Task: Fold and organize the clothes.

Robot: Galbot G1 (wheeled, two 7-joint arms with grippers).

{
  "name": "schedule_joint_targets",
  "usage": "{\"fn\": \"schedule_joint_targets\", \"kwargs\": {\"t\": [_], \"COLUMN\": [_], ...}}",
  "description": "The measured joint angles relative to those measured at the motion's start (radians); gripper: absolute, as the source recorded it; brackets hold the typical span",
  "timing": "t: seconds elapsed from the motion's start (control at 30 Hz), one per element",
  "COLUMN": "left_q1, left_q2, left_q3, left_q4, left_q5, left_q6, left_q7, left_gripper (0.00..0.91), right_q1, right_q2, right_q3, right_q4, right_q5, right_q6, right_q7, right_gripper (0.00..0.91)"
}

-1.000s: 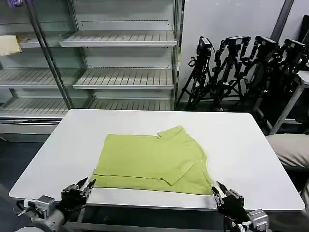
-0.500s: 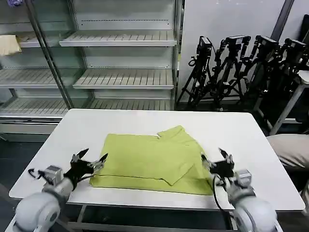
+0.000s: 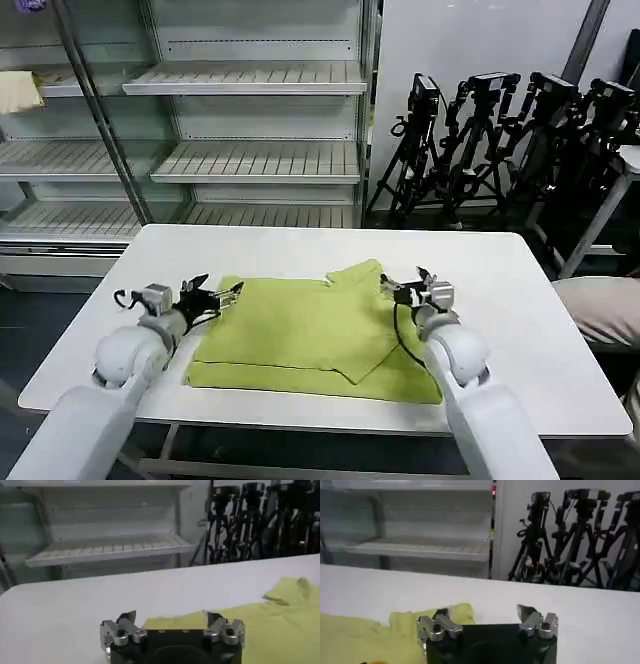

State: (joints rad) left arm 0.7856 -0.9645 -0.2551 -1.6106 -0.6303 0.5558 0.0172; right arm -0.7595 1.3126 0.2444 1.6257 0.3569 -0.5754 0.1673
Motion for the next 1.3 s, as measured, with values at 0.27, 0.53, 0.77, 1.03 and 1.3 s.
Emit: {"fn": "schedule_joint_targets", "kwargs": {"t": [0.27, 0.53, 0.77, 1.03, 1.3], "left_q1": [-0.108, -0.157, -0.177, -0.178, -0.165], "left_q2": [-0.015, -0.019, -0.023, -0.024, -0.020], "left_q3": [0.055, 0.082, 0.095, 0.102, 0.103], "left_q4": [0.156, 0.234, 0.273, 0.282, 0.271], "left_q5": [0.005, 0.015, 0.028, 0.034, 0.038], "left_q6": [0.005, 0.012, 0.014, 0.014, 0.013], "left_q7": [0.022, 0.033, 0.051, 0.062, 0.072], "left_gripper": [0.907, 0.907, 0.282, 0.010, 0.010], "right_q1": [0.112, 0.173, 0.202, 0.215, 0.221], "right_q2": [0.066, 0.116, 0.132, 0.142, 0.146], "right_q3": [-0.020, -0.028, -0.027, -0.026, -0.025], "right_q4": [-0.167, -0.279, -0.338, -0.364, -0.380], "right_q5": [-0.009, -0.021, -0.021, 0.004, 0.034], "right_q6": [0.005, 0.007, 0.001, -0.001, 0.001], "right_q7": [0.010, 0.018, 0.029, 0.021, 0.007], "right_gripper": [0.907, 0.907, 0.000, 0.000, 0.000]}}
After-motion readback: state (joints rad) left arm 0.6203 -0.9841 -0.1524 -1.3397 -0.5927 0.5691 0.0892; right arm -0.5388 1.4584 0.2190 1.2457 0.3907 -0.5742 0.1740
